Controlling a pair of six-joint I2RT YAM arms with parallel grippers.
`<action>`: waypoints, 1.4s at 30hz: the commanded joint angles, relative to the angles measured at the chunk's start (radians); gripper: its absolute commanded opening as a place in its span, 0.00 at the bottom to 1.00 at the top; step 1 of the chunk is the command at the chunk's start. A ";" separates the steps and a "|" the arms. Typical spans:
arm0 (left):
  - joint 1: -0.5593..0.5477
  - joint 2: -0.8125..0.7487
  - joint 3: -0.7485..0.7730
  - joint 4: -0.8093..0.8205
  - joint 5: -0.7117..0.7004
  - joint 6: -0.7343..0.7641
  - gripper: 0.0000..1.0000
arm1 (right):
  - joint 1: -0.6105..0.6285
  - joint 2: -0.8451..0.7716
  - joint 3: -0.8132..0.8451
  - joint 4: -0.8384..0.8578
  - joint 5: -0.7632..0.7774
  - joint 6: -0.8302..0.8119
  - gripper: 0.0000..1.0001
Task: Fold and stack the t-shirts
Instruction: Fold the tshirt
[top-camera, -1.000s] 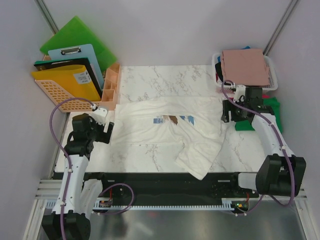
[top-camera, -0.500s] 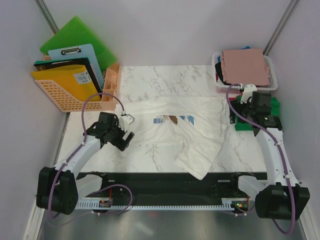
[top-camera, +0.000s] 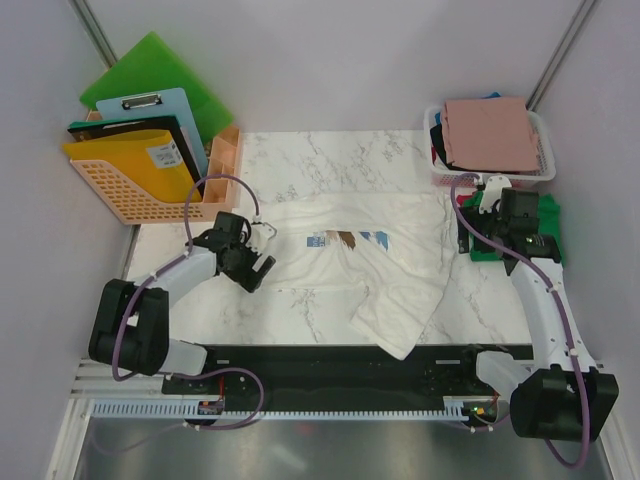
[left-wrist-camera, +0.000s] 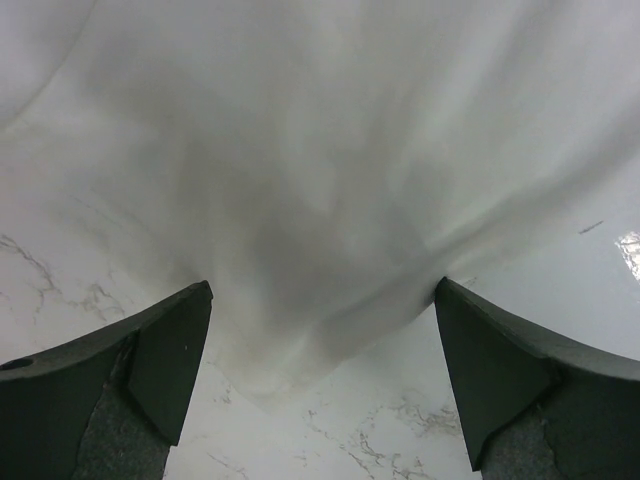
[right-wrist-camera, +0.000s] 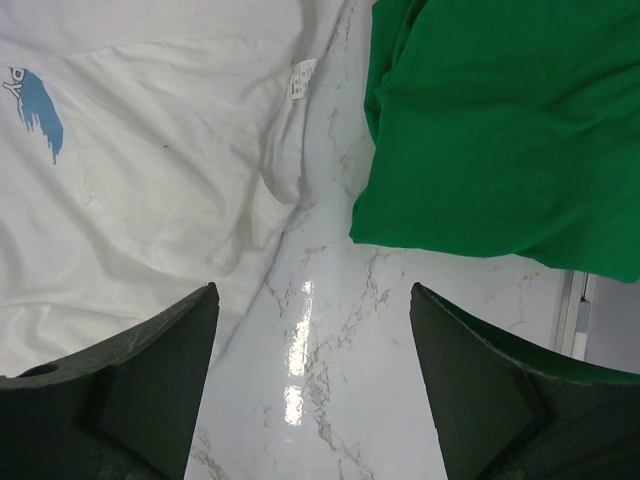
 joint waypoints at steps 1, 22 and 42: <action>-0.004 0.023 0.050 0.045 -0.082 -0.066 1.00 | -0.003 -0.018 0.012 0.009 0.025 -0.019 0.85; -0.004 -0.130 -0.017 -0.038 0.002 -0.014 1.00 | -0.003 0.070 0.045 0.042 0.049 -0.048 0.85; -0.039 0.035 0.128 0.053 -0.038 -0.103 1.00 | -0.005 0.130 0.045 0.066 0.036 -0.019 0.84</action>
